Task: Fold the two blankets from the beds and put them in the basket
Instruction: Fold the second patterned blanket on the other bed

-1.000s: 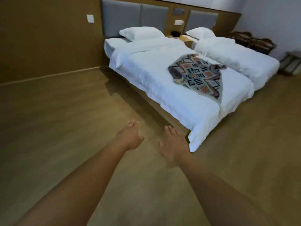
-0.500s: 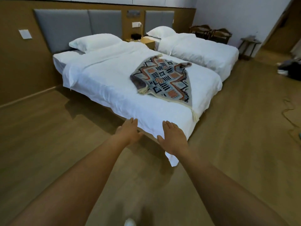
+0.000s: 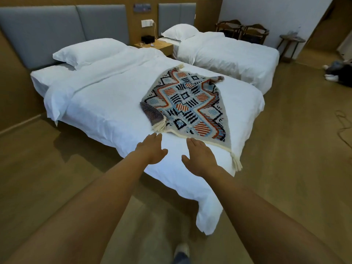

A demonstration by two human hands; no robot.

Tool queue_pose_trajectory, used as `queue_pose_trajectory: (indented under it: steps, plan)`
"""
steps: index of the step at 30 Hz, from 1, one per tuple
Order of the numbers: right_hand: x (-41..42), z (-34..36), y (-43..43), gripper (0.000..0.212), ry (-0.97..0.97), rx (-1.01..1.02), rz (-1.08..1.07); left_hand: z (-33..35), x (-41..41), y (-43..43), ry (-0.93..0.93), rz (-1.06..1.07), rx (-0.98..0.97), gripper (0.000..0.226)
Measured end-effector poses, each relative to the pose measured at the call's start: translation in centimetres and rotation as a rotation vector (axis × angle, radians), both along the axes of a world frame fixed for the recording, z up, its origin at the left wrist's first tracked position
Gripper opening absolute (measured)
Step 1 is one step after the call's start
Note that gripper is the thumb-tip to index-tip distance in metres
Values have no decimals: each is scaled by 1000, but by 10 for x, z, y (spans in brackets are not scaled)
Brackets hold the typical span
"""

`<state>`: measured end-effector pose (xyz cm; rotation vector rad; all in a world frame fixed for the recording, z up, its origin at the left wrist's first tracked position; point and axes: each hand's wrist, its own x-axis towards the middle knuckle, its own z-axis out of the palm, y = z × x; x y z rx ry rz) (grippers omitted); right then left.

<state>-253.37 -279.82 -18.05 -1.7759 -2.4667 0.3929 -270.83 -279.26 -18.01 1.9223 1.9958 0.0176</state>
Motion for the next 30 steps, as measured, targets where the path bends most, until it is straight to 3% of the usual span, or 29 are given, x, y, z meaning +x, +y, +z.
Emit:
queue_pose_trajectory:
  steps: [14,23,30]
  plan:
    - [-62,-66,245,65,-31,-184,110,-60,-51,223,-62,55,-182,65]
    - [-124,-120,362,61,18,-322,-26,-129,-96,352,-144,-105,-298,57]
    - [-125,-160,417,60,6,-453,-89,-171,-91,425,-227,-104,-412,72]
